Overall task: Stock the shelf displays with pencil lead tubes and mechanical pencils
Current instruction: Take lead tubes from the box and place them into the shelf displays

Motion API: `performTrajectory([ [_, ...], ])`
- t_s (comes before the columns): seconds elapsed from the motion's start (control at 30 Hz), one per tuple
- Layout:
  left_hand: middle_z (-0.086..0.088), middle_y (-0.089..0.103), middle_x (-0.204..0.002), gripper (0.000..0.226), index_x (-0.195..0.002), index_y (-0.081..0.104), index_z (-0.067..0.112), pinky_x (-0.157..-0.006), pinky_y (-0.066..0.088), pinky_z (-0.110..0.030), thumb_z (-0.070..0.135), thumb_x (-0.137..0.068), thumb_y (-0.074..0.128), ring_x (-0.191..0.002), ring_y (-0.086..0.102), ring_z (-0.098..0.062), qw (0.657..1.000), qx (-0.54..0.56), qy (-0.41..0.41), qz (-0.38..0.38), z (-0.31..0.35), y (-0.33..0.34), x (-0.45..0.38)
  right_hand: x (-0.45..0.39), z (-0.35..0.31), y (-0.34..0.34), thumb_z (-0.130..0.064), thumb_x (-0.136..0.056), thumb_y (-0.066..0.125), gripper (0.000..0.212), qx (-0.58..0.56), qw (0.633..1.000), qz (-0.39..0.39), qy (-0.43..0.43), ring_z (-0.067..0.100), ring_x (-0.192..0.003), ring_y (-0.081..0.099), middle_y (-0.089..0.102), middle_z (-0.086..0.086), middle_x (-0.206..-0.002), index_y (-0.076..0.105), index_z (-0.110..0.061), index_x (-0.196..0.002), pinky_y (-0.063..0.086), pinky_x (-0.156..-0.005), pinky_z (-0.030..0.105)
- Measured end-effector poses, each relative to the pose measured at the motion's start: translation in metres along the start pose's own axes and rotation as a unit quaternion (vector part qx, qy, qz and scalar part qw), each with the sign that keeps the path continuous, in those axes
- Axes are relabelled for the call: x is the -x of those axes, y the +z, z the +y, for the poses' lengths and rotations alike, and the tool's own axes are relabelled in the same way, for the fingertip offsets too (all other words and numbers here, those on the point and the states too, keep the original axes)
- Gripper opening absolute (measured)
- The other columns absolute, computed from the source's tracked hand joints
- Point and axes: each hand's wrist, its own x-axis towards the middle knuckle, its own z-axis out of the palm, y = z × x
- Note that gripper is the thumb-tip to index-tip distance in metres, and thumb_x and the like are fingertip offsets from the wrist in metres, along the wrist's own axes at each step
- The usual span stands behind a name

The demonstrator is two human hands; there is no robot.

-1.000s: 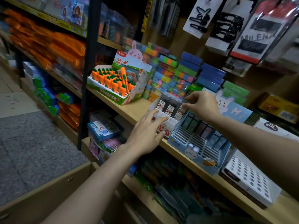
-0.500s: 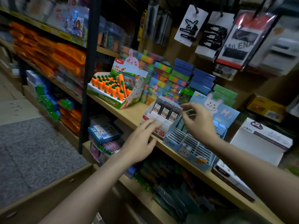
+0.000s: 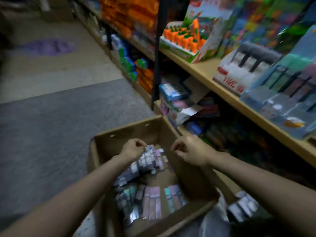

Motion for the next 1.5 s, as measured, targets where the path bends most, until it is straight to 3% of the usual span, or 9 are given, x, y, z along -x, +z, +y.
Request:
performTrajectory([
  [0.13, -0.006, 0.057, -0.072, 0.031, -0.065, 0.054, 0.016, -0.070, 0.041, -0.028, -0.005, -0.088, 0.051, -0.081, 0.054, -0.021, 0.990, 0.058, -0.102, 0.078, -0.060, 0.017, 0.004, -0.028, 0.000, 0.065, -0.011, -0.086, 0.064, 0.017, -0.114, 0.989, -0.019, 0.093, 0.009, -0.084, 0.066, 0.075, 0.003, -0.097, 0.075, -0.016, -0.097, 0.043, -0.072, 0.015],
  [0.2, -0.010, 0.063, -0.092, 0.014, -0.087, 0.061, 0.012, -0.077, 0.045, -0.027, -0.001, -0.087, 0.055, -0.090, 0.058, -0.024, 0.983, 0.055, -0.152, 0.083, -0.079, 0.031, 0.007, -0.039, 0.004, 0.096, -0.012, -0.087, 0.062, 0.018, -0.149, 0.978, -0.019, 0.147, 0.011, -0.088, 0.065, 0.074, 0.004, -0.100, 0.074, -0.015, -0.100, 0.041, -0.072, 0.012],
  [0.3, -0.012, 0.058, -0.120, 0.042, -0.130, 0.051, 0.008, -0.092, 0.049, -0.032, 0.009, -0.089, 0.061, -0.108, 0.057, -0.028, 0.983, 0.002, -0.177, 0.045, -0.098, 0.053, 0.001, -0.052, 0.015, 0.133, -0.014, -0.090, 0.057, 0.022, -0.194, 0.954, -0.031, 0.227, 0.014, -0.094, 0.063, 0.071, 0.004, -0.109, 0.070, -0.016, -0.107, 0.046, -0.080, 0.019],
  [0.47, -0.004, 0.009, -0.162, 0.069, -0.152, 0.020, 0.014, -0.120, 0.016, -0.040, 0.026, -0.095, 0.056, -0.149, 0.005, -0.030, 0.974, -0.198, -0.105, 0.045, -0.106, 0.065, -0.030, -0.072, 0.036, 0.171, -0.017, -0.093, 0.061, 0.024, -0.222, 0.933, -0.026, 0.282, 0.009, -0.087, 0.053, 0.068, 0.003, -0.112, 0.065, -0.017, -0.117, 0.039, -0.077, 0.018],
  [0.7, 0.002, 0.002, -0.164, 0.056, -0.149, 0.027, 0.022, -0.118, 0.012, -0.050, 0.032, -0.098, 0.048, -0.149, -0.001, -0.032, 0.943, -0.314, -0.083, 0.070, -0.125, 0.076, -0.058, -0.110, 0.053, 0.197, -0.019, -0.094, 0.061, 0.045, -0.213, 0.930, -0.039, 0.298, 0.025, -0.119, 0.056, 0.059, 0.011, -0.131, 0.052, -0.012, -0.138, 0.041, -0.096, 0.023],
  [0.8, 0.002, 0.005, -0.163, 0.065, -0.151, 0.024, 0.025, -0.115, 0.016, -0.047, 0.024, -0.094, 0.055, -0.147, 0.002, -0.033, 0.934, -0.346, -0.044, 0.073, -0.134, 0.082, -0.058, -0.123, 0.053, 0.205, -0.019, -0.094, 0.059, 0.042, -0.209, 0.936, -0.039, 0.282, 0.029, -0.118, 0.056, 0.058, 0.015, -0.130, 0.055, -0.011, -0.135, 0.045, -0.101, 0.034],
  [0.97, 0.004, 0.022, -0.159, 0.054, -0.142, 0.042, 0.023, -0.106, 0.030, -0.039, 0.010, -0.091, 0.056, -0.138, 0.020, -0.029, 0.944, -0.310, -0.003, 0.114, -0.131, 0.078, -0.066, -0.131, 0.049, 0.215, -0.018, -0.093, 0.059, 0.039, -0.220, 0.935, -0.015, 0.277, 0.030, -0.115, 0.057, 0.060, 0.016, -0.126, 0.056, -0.008, -0.130, 0.046, -0.100, 0.039],
  [1.33, -0.003, 0.047, -0.131, 0.063, -0.126, 0.054, 0.018, -0.100, 0.037, -0.032, 0.002, -0.070, 0.080, -0.121, 0.042, -0.025, 0.979, -0.153, 0.001, 0.137, -0.133, 0.074, -0.088, -0.121, 0.065, 0.216, -0.015, -0.084, 0.074, 0.026, -0.321, 0.880, -0.002, 0.351, 0.007, -0.077, 0.061, 0.069, -0.002, -0.090, 0.065, -0.014, -0.108, 0.040, -0.062, 0.010],
  [1.5, -0.007, 0.049, -0.130, 0.068, -0.127, 0.052, 0.018, -0.102, 0.036, -0.033, 0.001, -0.067, 0.081, -0.122, 0.042, -0.027, 0.978, -0.147, -0.018, 0.147, -0.130, 0.074, -0.093, -0.118, 0.070, 0.219, -0.010, -0.080, 0.077, 0.025, -0.343, 0.851, -0.020, 0.397, 0.020, -0.095, 0.065, 0.070, 0.008, -0.102, 0.054, -0.019, -0.085, 0.054, -0.084, 0.032],
])
